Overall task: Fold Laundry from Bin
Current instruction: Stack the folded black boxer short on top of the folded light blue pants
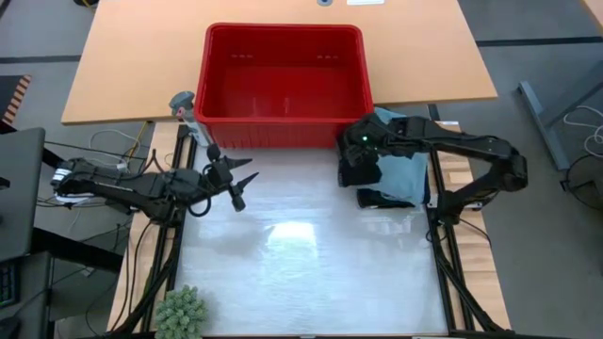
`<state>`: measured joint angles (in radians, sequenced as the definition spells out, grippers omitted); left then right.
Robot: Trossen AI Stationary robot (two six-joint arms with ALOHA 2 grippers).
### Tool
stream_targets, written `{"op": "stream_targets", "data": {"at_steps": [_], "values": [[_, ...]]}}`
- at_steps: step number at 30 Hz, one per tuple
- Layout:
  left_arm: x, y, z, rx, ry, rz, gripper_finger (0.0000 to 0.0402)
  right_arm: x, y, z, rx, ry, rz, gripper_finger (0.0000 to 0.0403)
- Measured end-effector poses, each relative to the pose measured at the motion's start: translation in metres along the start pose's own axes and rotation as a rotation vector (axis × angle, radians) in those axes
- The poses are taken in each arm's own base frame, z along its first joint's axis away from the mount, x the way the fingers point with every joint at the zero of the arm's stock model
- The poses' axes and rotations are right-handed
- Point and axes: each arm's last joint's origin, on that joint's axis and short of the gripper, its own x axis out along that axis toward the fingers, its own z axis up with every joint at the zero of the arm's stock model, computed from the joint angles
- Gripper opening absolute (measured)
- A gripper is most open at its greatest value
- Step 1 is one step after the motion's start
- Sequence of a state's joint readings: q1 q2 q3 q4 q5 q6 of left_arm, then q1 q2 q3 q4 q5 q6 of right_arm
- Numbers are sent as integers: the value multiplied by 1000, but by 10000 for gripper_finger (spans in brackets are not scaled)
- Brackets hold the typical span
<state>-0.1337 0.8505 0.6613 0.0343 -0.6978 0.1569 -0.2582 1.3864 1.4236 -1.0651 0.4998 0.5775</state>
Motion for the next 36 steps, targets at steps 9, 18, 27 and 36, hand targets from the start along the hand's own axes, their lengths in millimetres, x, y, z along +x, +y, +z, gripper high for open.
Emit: {"op": "stream_targets", "data": {"at_steps": [9, 18, 27, 36], "values": [[6, 7, -1, 45, 2, -13, 178, 1, -59, -8, 130, -4, -102, 24], [11, 13, -2, 42, -1, -54, 178, 21, -107, -38, 271, 117, -142, 24], [15, 22, 4, -86, -69, -24, 178, 34, -123, -62, 311, 261, -271, 24], [37, 25, 0, -189, -76, -47, 178, 29, -138, -62, 340, 207, -402, 50]]}}
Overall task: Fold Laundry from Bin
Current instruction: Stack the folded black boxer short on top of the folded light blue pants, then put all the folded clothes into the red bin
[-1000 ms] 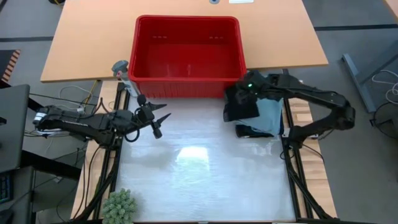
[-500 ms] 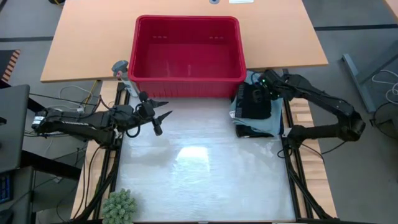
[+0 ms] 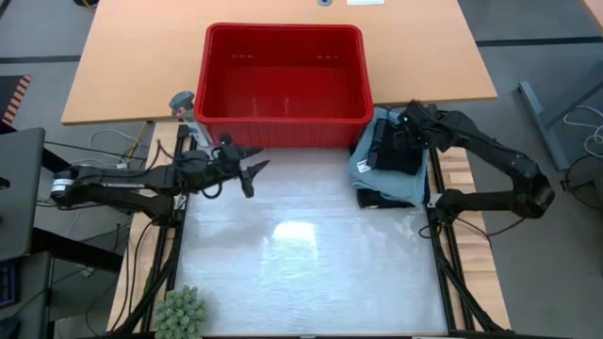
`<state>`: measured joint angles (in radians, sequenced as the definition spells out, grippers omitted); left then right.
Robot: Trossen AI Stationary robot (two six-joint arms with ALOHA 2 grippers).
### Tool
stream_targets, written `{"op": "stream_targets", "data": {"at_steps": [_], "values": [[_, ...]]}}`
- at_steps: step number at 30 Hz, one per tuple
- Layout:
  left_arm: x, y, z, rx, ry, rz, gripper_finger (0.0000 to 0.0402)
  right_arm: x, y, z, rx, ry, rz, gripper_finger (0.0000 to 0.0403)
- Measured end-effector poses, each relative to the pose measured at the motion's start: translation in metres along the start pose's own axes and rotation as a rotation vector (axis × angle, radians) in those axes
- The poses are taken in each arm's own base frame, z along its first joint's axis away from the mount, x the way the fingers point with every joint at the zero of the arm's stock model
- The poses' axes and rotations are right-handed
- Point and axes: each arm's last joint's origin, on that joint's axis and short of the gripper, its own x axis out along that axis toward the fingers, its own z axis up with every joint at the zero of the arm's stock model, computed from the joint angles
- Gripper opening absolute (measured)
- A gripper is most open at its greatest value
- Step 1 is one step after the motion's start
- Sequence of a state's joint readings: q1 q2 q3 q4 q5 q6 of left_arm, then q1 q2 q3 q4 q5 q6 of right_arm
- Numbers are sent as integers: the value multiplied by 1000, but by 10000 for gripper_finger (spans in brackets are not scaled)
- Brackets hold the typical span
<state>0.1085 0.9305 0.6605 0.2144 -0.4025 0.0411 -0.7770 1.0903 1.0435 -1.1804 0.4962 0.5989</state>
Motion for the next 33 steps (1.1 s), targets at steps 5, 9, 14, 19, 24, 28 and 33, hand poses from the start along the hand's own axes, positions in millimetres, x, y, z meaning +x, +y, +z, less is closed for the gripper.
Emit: {"op": "stream_targets", "data": {"at_steps": [5, 9, 14, 19, 24, 28, 33], "values": [[21, 0, -12, -54, 32, -11, 178, 4, -8, 4, 25, 10, -30, 134], [34, 1, -19, -78, 43, -17, 178, 1, -15, 6, 55, -7, -29, 187], [42, 1, -24, -90, 48, -46, 178, -25, -26, 18, 107, -126, 52, 214], [43, 1, -23, -73, 27, -39, 178, -50, -22, 16, 58, -201, 236, 160], [43, 1, -23, -94, 26, -38, 178, -45, -8, -15, -46, -211, 264, 24], [43, 1, -23, -88, 26, -38, 178, -21, 3, -46, -14, -191, 208, 21], [43, 1, -23, -86, 26, -38, 178, 12, 13, -79, -9, -96, 169, 16]]}}
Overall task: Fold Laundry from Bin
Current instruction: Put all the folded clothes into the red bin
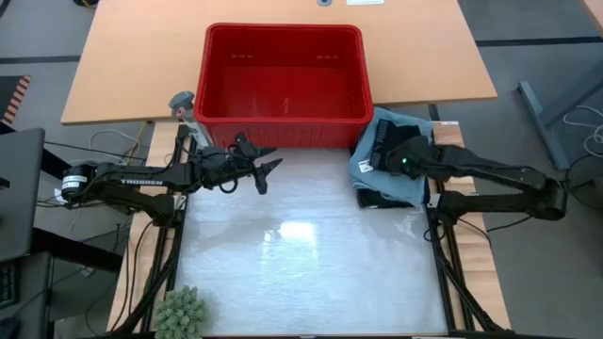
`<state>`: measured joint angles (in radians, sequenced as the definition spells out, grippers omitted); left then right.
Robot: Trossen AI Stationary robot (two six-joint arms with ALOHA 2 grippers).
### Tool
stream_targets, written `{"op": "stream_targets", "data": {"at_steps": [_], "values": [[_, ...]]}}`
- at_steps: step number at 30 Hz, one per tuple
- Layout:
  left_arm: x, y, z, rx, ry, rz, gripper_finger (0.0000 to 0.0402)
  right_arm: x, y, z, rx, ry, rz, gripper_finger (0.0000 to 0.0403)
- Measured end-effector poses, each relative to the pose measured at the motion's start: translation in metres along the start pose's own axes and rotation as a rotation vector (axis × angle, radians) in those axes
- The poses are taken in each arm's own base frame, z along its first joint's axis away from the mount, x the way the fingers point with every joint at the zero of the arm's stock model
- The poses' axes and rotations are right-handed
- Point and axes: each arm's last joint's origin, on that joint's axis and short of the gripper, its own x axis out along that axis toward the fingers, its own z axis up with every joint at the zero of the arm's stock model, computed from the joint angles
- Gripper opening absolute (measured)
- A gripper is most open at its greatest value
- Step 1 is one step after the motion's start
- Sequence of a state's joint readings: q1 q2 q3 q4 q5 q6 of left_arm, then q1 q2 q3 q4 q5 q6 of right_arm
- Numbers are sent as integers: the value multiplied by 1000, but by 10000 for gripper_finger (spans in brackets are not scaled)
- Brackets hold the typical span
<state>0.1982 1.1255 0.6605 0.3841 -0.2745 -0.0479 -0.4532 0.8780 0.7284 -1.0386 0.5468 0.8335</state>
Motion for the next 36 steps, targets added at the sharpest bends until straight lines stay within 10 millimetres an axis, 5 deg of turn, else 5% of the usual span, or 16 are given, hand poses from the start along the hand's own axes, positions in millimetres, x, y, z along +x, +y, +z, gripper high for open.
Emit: {"op": "stream_targets", "data": {"at_steps": [7, 17, 22, 29, 36], "values": [[0, 0, 0, -15, -1, 1, 178, 6, 5, -16, -16, 70, 31, 16], [5, -1, -4, -118, 25, -59, 178, -55, 5, 36, 3, -136, 102, 32], [20, -5, -21, -237, 100, -173, 178, -76, 7, 46, -153, -117, 243, 26], [58, -23, -43, -78, 185, -315, 178, -88, 27, 22, -481, 150, 602, 51], [108, -48, -49, -157, 271, -591, 194, -100, 53, -11, -692, 268, 676, 88]]}}
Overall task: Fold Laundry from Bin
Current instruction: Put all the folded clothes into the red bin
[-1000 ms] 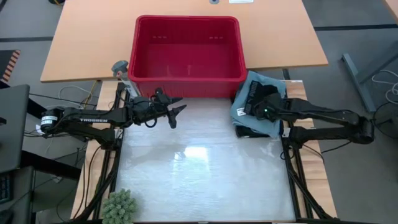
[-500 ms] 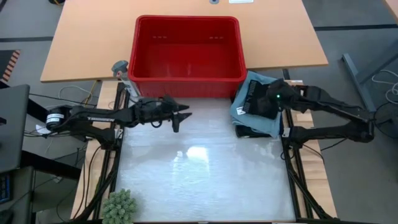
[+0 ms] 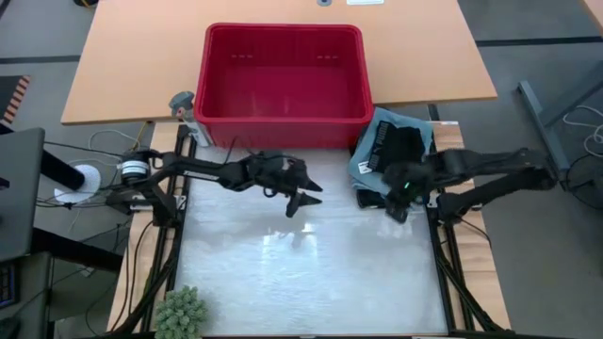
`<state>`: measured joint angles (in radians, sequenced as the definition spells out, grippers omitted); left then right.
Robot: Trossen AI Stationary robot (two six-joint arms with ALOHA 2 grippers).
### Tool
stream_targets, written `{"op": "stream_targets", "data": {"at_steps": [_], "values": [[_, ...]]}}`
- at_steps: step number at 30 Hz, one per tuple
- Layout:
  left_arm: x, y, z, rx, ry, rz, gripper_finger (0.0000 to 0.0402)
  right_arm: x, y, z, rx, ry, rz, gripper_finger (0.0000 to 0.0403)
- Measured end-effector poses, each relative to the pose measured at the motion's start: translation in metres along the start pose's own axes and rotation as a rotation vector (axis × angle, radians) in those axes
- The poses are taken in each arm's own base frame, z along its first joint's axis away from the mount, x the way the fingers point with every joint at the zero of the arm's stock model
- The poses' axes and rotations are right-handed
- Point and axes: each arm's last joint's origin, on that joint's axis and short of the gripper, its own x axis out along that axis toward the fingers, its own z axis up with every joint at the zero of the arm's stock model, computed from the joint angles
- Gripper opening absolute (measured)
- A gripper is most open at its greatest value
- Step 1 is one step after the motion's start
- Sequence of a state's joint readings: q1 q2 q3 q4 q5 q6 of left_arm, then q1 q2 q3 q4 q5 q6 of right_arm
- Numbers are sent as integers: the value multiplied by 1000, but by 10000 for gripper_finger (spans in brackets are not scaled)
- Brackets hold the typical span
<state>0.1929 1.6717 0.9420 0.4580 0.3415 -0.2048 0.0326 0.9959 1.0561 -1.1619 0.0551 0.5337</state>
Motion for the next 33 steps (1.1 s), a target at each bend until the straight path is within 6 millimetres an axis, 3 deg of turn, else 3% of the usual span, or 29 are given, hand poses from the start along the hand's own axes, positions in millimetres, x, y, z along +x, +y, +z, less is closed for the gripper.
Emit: {"op": "stream_targets", "data": {"at_steps": [6, 9, 12, 16, 22, 30, 33], "values": [[11, -3, 14, 14, 68, -91, 210, 43, 46, -4, -200, 99, -123, 199], [3, -7, 24, 79, 77, -80, 211, 75, 63, -12, -293, 138, -264, 253], [-12, -15, 39, 138, 50, -47, 211, 105, 73, -19, -284, 121, -418, 281], [-31, -23, 52, 179, 36, -9, 211, 139, 77, -26, -257, 128, -552, 287], [-56, -34, 66, 231, 18, 38, 211, 181, 64, -30, -220, 243, -721, 287], [-70, -38, 65, 218, 86, 45, 211, 218, 41, -26, -61, 349, -884, 285], [-74, -40, 66, 232, 93, 47, 211, 224, 36, -22, 0, 375, -908, 262]]}}
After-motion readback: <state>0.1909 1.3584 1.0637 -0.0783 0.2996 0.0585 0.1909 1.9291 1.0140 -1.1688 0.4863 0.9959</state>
